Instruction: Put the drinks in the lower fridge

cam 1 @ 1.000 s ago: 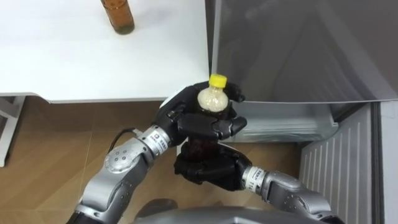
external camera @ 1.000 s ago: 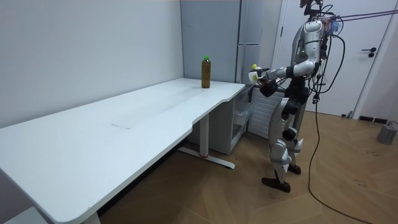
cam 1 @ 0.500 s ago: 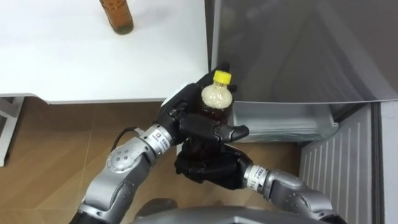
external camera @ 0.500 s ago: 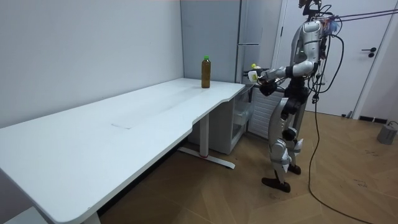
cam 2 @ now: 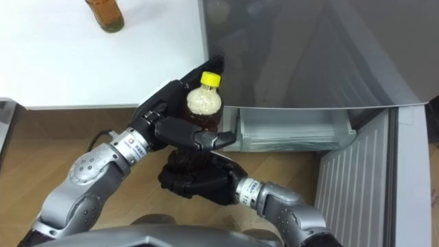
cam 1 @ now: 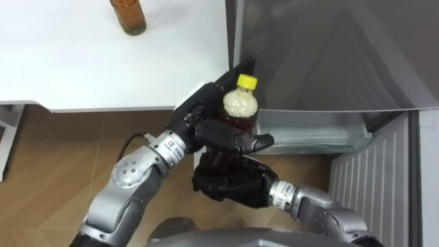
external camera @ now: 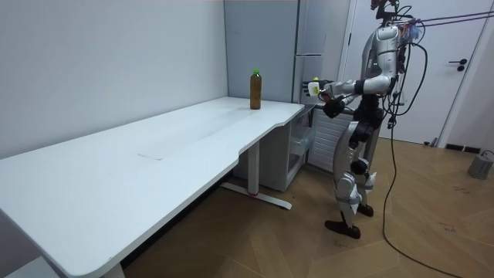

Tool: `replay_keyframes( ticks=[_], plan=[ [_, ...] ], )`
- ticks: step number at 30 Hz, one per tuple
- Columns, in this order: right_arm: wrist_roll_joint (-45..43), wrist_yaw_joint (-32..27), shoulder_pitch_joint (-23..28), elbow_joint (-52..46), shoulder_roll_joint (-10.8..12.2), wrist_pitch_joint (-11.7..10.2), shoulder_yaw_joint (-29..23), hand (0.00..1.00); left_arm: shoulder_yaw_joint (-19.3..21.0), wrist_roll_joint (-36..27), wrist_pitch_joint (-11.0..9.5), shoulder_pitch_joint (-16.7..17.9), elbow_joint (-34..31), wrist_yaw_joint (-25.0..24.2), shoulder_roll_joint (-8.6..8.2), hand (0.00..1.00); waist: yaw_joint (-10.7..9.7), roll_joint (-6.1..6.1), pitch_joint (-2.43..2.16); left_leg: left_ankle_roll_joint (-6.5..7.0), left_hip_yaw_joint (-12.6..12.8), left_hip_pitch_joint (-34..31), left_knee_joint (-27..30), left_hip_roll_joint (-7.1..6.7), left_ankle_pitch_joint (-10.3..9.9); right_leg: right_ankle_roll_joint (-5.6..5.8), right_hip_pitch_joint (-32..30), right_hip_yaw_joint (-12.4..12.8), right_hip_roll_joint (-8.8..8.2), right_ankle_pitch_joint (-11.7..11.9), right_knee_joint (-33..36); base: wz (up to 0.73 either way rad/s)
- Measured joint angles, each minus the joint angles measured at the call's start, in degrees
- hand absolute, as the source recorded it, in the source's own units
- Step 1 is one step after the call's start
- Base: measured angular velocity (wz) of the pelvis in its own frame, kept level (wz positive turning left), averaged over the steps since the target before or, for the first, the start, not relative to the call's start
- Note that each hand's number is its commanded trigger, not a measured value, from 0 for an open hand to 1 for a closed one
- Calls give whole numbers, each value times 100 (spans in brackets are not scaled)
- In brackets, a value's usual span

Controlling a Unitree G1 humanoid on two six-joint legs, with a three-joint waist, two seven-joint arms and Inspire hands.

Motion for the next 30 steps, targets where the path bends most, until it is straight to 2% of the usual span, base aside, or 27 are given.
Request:
replay_keyframes(
  ticks=[5, 7, 9, 12, 17, 20, 24, 28, 30],
  plan=[
    [-48, 243, 64, 24, -7, 1, -38, 100, 232, 15, -1, -1, -665, -61, -9, 0, -16, 4, -2, 1, -34, -28, -1, -2, 0, -3, 15, -50, 5, 2, -1, 3],
    [-51, 302, 132, 24, -12, 4, -53, 100, 311, 12, -36, -5, -955, -128, -40, 0, -9, 28, -18, 2, -34, -26, 3, -1, 1, -6, 15, -40, 9, 4, 1, 0],
    [-39, 311, 142, 23, -13, 13, -46, 100, 434, -7, -154, -68, -1306, -155, -82, 0, 15, 74, -49, 3, -24, -6, 1, 0, 3, -7, 21, -28, 8, 4, 4, 0],
    [0, 315, 139, 23, -35, 13, -63, 100, 552, -44, -366, -268, -1409, -138, -117, 0, 22, 103, -67, 3, -26, 61, -6, 0, 3, -7, 83, -46, 6, 4, 4, 0],
    [-13, 312, 150, 23, -48, -2, -290, 100, 882, -18, -426, -427, -1432, 51, -170, 0, 54, 126, -75, 3, -20, 128, -3, 6, 2, -7, 153, -53, 9, 4, 3, 0],
    [-12, 303, 209, 23, -57, -4, -461, 100, 1108, 12, -478, -428, -1758, 177, -207, 0, 157, 126, -75, 3, -23, 135, -6, 4, 2, -7, 161, -51, 9, 4, 4, 0],
    [-211, 305, 440, 17, -41, -34, -732, 100, 1671, 17, -834, -432, -2034, 536, -275, 0, 311, 155, -70, -3, -37, 241, -82, -4, 7, -7, 271, -71, 5, 4, -9, 1],
    [-302, 318, 731, 18, -41, -115, -944, 100, 2214, 17, -925, -432, -2181, 783, -271, 0, 489, 195, -81, -17, -46, 322, -135, -1, 17, -7, 266, -71, 8, 4, -16, 0],
    [-456, 327, 915, 18, -35, -115, -1138, 100, 2620, 20, -1054, -429, -2247, 994, -264, 0, 633, 243, -110, -17, -47, 361, -179, -6, 19, -7, 287, -81, 5, 4, -23, 0]
  ],
)
